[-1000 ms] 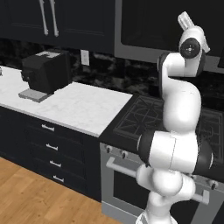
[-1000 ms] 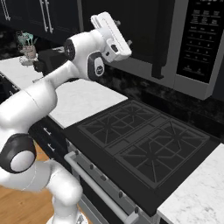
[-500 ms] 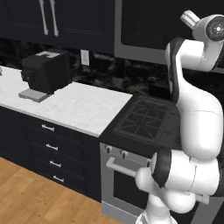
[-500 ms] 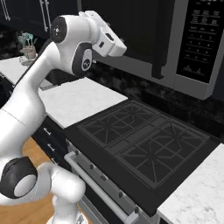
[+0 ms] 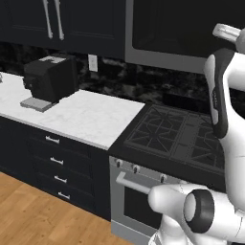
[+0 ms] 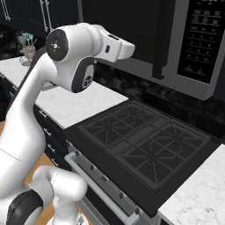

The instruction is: Pick the broccoli from the sink and place it in the bowl. Then pick the bowl and place it in the microwave. Then close the microwave door and press the start button.

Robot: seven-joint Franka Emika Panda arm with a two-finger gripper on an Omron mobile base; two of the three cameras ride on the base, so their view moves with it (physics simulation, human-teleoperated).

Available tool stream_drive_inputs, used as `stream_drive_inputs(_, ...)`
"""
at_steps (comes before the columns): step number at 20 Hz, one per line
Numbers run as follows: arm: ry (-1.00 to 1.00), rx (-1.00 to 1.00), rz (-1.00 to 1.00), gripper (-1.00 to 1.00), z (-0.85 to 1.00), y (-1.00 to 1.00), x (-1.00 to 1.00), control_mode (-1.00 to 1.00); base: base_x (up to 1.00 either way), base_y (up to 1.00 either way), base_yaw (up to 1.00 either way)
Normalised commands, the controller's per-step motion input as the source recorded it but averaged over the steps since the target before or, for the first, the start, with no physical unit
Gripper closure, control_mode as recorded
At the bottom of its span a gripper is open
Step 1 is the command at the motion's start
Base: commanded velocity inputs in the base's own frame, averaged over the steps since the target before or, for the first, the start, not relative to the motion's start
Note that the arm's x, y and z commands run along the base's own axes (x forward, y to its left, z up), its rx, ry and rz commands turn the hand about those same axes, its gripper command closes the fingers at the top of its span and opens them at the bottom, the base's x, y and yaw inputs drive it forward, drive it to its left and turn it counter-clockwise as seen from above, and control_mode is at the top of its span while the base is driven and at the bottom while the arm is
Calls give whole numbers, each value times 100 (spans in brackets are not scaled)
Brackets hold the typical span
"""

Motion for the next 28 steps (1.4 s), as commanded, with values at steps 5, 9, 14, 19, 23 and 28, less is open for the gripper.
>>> stream_drive_inputs(5, -5, -19, -5, 100, -7, -3, -26, -100, 0, 0, 0)
stream_drive_inputs(9, -8, -6, -8, 100, -42, -23, -1, -100, 0, 0, 0)
stream_drive_inputs(14, -15, 0, -2, 100, -9, -26, -15, -100, 0, 0, 0)
stream_drive_inputs(19, -1, 0, 0, 100, -20, -13, 0, -100, 0, 0, 0)
stream_drive_inputs(23, 0, 0, 0, 100, -10, -7, 0, -100, 0, 0, 0)
stream_drive_inputs(28, 0, 0, 0, 100, 0, -7, -3, -100, 0, 0, 0)
